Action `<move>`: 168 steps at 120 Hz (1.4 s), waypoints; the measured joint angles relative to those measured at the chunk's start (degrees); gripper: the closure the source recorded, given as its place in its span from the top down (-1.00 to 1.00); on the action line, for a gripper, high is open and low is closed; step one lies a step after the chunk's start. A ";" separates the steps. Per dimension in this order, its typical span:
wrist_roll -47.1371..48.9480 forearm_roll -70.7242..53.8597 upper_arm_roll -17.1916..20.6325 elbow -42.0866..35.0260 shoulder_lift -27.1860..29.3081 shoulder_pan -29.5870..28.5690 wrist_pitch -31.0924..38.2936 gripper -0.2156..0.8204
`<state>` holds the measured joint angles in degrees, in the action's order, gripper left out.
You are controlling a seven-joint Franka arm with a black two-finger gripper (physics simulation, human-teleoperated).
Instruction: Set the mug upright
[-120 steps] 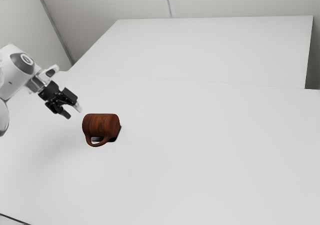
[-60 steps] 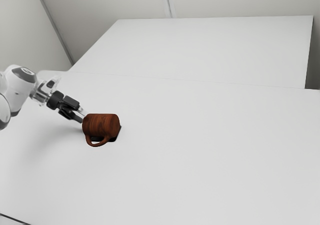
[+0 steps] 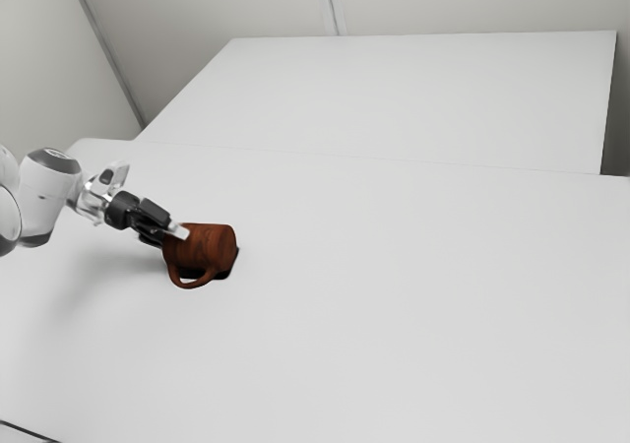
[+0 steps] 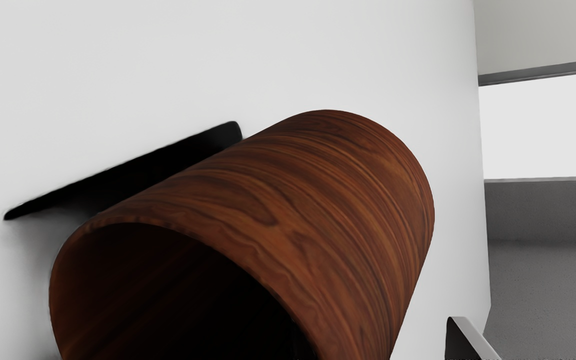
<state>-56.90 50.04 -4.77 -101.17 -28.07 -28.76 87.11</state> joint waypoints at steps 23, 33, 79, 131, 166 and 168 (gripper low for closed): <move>0.55 0.67 0.27 0.06 0.18 -0.13 -1.16 -0.66; 0.74 0.73 0.34 0.14 0.37 -0.15 -1.46 -0.75; 1.67 -2.52 1.03 -0.99 5.42 1.31 0.11 -0.90; 2.82 -25.85 3.36 -16.24 24.03 14.43 24.35 -0.93; 9.21 -45.15 10.37 -24.32 31.69 16.22 32.11 -0.93; 9.67 -45.82 10.69 -24.79 31.82 16.14 32.54 -0.93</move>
<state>-47.23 4.21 5.92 -125.96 3.75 -12.62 119.65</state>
